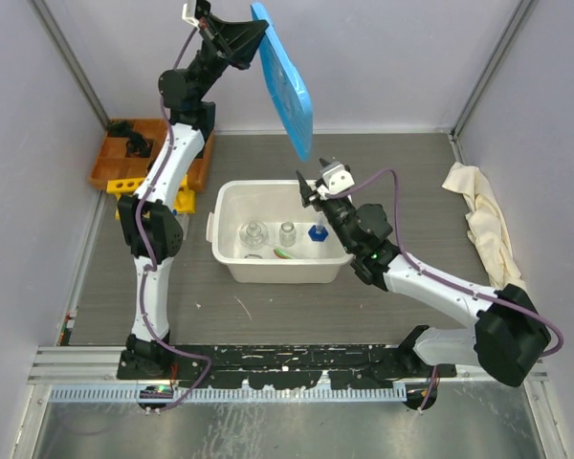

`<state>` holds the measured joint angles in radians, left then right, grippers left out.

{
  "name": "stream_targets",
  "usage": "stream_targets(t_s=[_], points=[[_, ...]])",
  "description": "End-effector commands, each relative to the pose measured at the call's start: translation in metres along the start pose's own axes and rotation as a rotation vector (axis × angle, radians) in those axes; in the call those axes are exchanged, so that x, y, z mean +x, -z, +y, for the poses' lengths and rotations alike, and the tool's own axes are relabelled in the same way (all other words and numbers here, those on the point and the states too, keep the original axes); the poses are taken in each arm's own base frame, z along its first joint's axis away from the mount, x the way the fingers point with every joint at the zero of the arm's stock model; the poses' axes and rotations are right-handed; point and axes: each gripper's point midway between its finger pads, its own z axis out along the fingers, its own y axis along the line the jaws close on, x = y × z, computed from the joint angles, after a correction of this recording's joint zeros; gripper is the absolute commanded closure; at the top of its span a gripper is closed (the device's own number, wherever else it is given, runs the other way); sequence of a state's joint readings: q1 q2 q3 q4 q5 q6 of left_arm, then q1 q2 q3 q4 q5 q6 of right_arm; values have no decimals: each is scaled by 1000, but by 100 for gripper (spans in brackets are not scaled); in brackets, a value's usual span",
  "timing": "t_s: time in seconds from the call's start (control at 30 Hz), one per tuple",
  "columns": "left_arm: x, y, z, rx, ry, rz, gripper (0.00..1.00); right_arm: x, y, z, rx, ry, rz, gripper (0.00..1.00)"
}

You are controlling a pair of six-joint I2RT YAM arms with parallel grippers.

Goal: Organize the chemistry lab equipment
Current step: Pick up the storage box lid at the center of the board.

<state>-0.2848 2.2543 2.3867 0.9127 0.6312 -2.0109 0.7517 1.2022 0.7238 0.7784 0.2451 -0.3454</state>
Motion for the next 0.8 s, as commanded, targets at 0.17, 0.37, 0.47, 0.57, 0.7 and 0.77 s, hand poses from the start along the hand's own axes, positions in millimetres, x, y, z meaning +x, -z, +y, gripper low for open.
stream_targets(t_s=[0.17,0.37,0.47,0.57,0.7,0.77], points=[[16,-6,-43,138,-18,14,100,-54,-26,-20,101,41,-184,39],[17,-4,-50,161,-8,13,100,-53,-33,-22,117,109,-184,39],[18,-3,-52,167,-4,11,100,-54,-39,-27,128,122,-194,38],[19,-3,-54,171,-5,12,100,-54,-45,-32,127,117,-200,38],[20,-3,-57,171,-5,13,100,-56,-57,-33,103,101,-210,38],[20,-3,-57,172,-5,11,100,-57,-62,-31,87,90,-219,39]])
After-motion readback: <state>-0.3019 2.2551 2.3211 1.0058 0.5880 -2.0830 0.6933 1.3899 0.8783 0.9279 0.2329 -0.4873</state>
